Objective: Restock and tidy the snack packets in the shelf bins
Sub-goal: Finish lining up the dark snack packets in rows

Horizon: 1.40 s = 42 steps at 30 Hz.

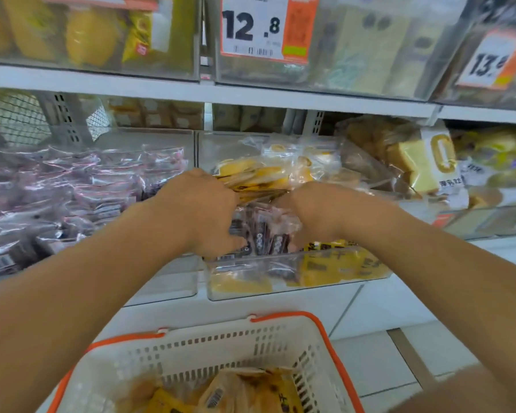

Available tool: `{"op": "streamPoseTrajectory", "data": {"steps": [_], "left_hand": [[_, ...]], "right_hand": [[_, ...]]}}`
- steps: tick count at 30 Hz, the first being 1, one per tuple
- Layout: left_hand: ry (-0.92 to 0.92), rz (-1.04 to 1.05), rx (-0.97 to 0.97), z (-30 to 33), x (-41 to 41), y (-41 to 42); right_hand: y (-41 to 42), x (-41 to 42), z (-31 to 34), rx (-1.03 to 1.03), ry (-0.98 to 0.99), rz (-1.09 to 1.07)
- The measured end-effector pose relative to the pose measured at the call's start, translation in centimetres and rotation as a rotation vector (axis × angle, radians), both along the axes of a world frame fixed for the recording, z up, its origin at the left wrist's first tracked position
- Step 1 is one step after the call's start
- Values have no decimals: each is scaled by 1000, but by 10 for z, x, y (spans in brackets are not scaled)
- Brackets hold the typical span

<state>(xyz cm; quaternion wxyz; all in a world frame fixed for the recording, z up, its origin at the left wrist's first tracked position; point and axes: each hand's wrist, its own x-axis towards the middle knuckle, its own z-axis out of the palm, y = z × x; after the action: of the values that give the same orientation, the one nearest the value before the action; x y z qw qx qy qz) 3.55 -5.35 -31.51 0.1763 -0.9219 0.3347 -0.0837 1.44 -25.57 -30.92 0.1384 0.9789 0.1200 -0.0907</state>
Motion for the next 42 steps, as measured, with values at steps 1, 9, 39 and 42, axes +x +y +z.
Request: {"op": "streamPoseTrajectory", "data": {"steps": [1,9,39,42], "left_hand": [[22,34,43,3,3,-5],[125,154,167,1,14,-18],[-43,11,-1665,42,7,90],[-128,171,-1619,34,14,114]], "right_hand": [[-6,4,-6,-8,26,-18],[-22,18,-21,373,152,-103],[-1,5,38,1375,-755,118],[21,-2,51,1398,-773,200]]}}
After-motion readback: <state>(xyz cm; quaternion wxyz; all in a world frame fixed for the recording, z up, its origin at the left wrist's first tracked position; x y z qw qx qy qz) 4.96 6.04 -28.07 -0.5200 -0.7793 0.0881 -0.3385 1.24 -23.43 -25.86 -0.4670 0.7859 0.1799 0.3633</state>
